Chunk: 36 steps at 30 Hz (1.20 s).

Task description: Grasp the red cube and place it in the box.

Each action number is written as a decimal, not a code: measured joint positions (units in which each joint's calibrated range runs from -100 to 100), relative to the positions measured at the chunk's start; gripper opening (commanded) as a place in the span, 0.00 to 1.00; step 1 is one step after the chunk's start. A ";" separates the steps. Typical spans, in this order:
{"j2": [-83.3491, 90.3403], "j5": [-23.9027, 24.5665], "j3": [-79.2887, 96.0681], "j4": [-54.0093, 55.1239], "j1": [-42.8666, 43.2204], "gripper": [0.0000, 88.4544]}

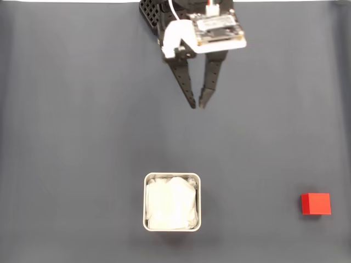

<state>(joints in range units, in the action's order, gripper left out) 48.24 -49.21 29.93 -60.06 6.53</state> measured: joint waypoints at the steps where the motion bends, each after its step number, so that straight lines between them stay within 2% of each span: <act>1: -0.52 0.00 0.00 0.40 0.52 0.00; 9: -3.56 -0.20 0.00 3.18 5.34 0.00; 14: -5.38 -0.63 0.00 4.61 8.53 0.09; 26: -9.81 -1.42 0.00 8.04 12.76 0.23; 36: -14.76 -2.30 -0.36 12.49 15.28 0.29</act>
<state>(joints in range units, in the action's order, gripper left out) 33.48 -51.50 29.57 -47.57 21.81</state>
